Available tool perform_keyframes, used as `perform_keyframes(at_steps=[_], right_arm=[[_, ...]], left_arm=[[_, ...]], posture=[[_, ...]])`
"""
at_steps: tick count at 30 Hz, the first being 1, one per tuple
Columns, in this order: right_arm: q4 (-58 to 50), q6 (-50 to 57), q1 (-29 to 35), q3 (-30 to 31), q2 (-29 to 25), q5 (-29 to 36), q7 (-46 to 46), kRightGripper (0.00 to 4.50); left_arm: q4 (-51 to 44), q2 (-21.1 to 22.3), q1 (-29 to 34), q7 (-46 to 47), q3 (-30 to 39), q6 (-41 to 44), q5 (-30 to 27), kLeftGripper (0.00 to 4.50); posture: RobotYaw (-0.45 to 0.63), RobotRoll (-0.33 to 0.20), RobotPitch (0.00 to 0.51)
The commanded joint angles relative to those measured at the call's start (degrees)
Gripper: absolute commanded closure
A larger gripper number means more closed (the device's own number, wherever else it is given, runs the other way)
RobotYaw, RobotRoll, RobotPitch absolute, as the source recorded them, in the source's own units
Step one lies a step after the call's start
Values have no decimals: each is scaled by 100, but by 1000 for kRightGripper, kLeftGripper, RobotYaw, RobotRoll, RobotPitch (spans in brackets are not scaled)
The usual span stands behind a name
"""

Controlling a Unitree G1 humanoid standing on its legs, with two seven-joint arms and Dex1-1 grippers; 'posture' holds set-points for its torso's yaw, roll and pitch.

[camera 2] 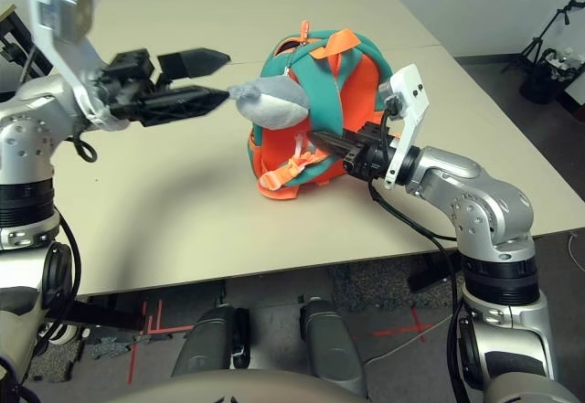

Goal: Put the pencil case into the backpack and zip it.

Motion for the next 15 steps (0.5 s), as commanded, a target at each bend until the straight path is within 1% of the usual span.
perform_keyframes(at_steps=[1,8,15], right_arm=[[-58,-39,-40,136,34,74,162,4269],[-122,-22,5,87,25,103,132,4269],[-113,-43,-29,103,22,78,137,4270]], left_arm=[[229,-138,-120,-81,-219,-370,352,0],[522,-554,-250,-62,-380,-774,706,0],[534,-908,-237,-46,-507,-931,839,0]], posture=[[-137,0,83],[-152,0,77],[-157,0,68]])
